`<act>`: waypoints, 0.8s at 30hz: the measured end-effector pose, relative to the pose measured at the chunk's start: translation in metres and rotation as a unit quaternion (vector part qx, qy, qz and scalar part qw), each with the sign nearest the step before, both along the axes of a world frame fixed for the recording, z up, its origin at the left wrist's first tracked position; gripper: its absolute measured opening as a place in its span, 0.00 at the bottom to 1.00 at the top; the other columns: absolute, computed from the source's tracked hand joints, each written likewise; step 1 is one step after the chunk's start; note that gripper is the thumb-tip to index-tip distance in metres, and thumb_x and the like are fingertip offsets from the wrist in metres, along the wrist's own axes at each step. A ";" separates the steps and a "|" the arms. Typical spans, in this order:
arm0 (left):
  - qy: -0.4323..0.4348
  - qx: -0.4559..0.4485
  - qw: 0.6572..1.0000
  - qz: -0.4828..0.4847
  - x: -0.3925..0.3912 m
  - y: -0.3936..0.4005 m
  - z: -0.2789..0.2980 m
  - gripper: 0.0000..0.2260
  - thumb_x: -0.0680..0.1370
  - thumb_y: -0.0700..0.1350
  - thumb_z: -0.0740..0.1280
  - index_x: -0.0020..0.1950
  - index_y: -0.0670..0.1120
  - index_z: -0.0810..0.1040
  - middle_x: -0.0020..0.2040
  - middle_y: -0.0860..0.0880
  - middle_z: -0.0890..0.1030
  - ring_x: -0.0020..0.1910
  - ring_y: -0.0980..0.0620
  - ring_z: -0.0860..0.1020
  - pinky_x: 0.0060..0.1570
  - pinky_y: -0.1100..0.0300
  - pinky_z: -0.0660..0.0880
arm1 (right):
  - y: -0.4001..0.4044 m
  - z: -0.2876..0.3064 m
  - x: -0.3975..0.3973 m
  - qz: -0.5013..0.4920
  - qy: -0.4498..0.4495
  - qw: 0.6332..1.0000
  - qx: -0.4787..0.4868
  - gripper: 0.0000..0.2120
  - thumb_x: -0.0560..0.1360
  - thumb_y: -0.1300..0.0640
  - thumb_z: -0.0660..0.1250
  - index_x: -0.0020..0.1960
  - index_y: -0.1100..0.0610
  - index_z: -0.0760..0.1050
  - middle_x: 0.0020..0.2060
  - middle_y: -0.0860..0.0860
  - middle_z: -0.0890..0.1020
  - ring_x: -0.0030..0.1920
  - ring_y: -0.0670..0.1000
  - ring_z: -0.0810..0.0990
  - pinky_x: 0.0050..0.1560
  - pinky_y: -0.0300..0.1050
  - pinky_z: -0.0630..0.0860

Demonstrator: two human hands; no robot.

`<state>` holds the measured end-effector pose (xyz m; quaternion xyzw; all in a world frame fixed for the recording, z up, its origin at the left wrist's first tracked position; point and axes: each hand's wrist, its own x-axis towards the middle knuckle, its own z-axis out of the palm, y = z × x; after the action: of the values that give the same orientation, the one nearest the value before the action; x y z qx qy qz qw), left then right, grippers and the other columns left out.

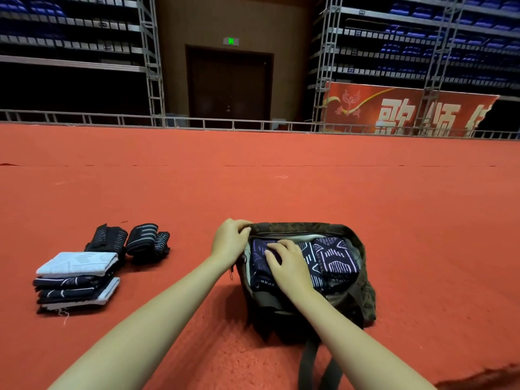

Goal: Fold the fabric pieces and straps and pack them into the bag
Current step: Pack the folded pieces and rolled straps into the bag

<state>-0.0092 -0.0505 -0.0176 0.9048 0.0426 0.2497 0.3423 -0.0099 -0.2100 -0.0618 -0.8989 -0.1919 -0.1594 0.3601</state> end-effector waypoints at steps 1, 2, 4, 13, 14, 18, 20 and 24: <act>0.018 0.000 1.000 0.001 -0.004 0.002 -0.002 0.13 0.78 0.47 0.62 0.61 0.50 0.78 0.54 0.47 0.78 0.56 0.48 0.75 0.49 0.59 0.68 | -0.003 -0.004 -0.004 -0.002 -0.010 1.000 0.029 0.18 0.78 0.46 0.60 0.62 0.54 0.77 0.59 0.50 0.74 0.63 0.51 0.69 0.63 0.39 0.63; 0.032 -0.004 0.999 0.006 -0.010 0.003 -0.004 0.16 0.78 0.51 0.62 0.64 0.50 0.76 0.55 0.46 0.77 0.56 0.47 0.75 0.50 0.58 0.68 | -0.007 -0.005 -0.008 -0.001 -0.013 0.999 0.048 0.19 0.77 0.45 0.59 0.61 0.54 0.77 0.58 0.50 0.74 0.63 0.51 0.70 0.62 0.39 0.63; 0.055 -0.011 0.998 0.025 -0.026 0.002 -0.009 0.25 0.76 0.58 0.64 0.71 0.50 0.68 0.60 0.45 0.72 0.58 0.46 0.75 0.52 0.56 0.70 | -0.016 -0.005 -0.014 0.010 -0.010 0.998 0.062 0.18 0.77 0.44 0.61 0.61 0.52 0.76 0.58 0.48 0.73 0.62 0.49 0.70 0.62 0.39 0.65; 0.075 -0.181 0.980 -0.026 -0.080 -0.016 -0.040 0.08 0.78 0.40 0.62 0.56 0.42 0.77 0.54 0.44 0.80 0.56 0.44 0.78 0.51 0.56 0.73 | -0.025 0.000 -0.033 0.047 0.019 0.999 -0.012 0.16 0.77 0.46 0.64 0.64 0.46 0.76 0.65 0.49 0.69 0.67 0.48 0.67 0.67 0.41 0.62; 0.044 -0.205 0.977 -0.040 -0.081 -0.018 -0.034 0.08 0.79 0.38 0.61 0.54 0.43 0.78 0.52 0.45 0.81 0.56 0.44 0.78 0.53 0.54 0.75 | -0.024 0.002 -0.032 0.045 0.027 0.999 -0.007 0.16 0.77 0.47 0.65 0.63 0.47 0.77 0.65 0.50 0.70 0.67 0.49 0.67 0.67 0.41 0.62; -0.044 -0.192 0.976 -0.088 -0.082 -0.029 0.011 0.10 0.79 0.40 0.62 0.58 0.42 0.79 0.53 0.52 0.78 0.53 0.55 0.75 0.56 0.59 0.70 | -0.021 0.014 -0.025 0.050 0.084 0.995 0.026 0.14 0.77 0.51 0.66 0.61 0.53 0.79 0.63 0.54 0.71 0.66 0.52 0.69 0.66 0.38 0.61; -0.040 -0.170 0.980 -0.094 -0.075 -0.027 0.015 0.08 0.79 0.42 0.61 0.48 0.41 0.79 0.43 0.51 0.79 0.43 0.53 0.76 0.48 0.51 0.74 | -0.023 0.022 -0.023 0.063 0.113 0.991 0.027 0.13 0.78 0.52 0.65 0.60 0.54 0.79 0.61 0.53 0.72 0.62 0.49 0.71 0.63 0.35 0.61; 0.016 -0.190 0.981 -0.032 -0.076 -0.015 0.000 0.09 0.81 0.45 0.58 0.51 0.45 0.78 0.41 0.49 0.79 0.42 0.45 0.80 0.45 0.48 0.79 | -0.032 0.025 -0.028 0.056 0.108 0.992 0.023 0.13 0.77 0.50 0.65 0.60 0.52 0.78 0.55 0.50 0.74 0.55 0.46 0.73 0.64 0.40 0.66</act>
<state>-0.0853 -0.0650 -0.0179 0.8278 0.0660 0.2117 0.5154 -0.0375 -0.2419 -0.0367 -0.8901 -0.1982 -0.0452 0.4078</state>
